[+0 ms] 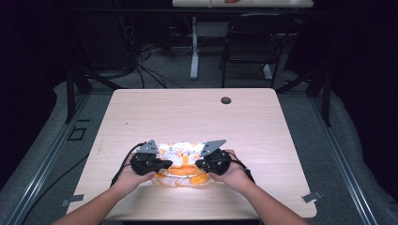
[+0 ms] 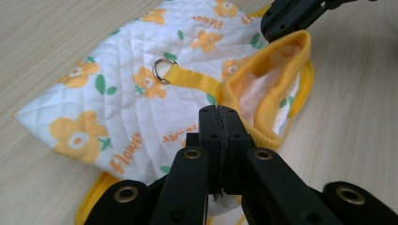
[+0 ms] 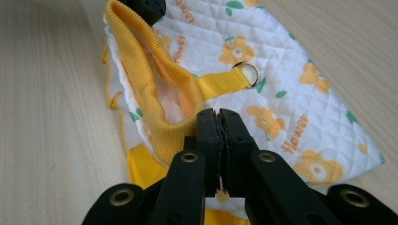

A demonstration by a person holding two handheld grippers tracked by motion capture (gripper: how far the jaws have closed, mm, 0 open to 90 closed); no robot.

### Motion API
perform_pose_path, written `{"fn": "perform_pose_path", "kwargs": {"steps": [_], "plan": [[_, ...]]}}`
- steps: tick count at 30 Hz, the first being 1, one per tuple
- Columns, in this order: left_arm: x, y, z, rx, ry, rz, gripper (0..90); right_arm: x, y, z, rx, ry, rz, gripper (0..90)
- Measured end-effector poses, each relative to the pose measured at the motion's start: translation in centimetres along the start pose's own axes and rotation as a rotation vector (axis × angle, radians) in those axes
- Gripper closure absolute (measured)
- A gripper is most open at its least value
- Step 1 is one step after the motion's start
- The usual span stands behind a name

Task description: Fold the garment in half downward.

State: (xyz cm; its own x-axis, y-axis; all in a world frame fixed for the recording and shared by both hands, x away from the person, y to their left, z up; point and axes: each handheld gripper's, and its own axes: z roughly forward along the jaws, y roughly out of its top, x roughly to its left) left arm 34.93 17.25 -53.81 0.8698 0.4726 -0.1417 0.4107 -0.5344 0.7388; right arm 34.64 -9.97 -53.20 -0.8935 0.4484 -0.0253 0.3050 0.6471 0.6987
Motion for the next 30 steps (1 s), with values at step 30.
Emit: {"fn": "perform_pose_path", "kwargs": {"steps": [30], "plan": [[-1.6,-4.2,1.0,0.022,-0.024,-0.020,89.4,2.8,-3.4,1.0,0.025,0.072,0.006,89.6]]}}
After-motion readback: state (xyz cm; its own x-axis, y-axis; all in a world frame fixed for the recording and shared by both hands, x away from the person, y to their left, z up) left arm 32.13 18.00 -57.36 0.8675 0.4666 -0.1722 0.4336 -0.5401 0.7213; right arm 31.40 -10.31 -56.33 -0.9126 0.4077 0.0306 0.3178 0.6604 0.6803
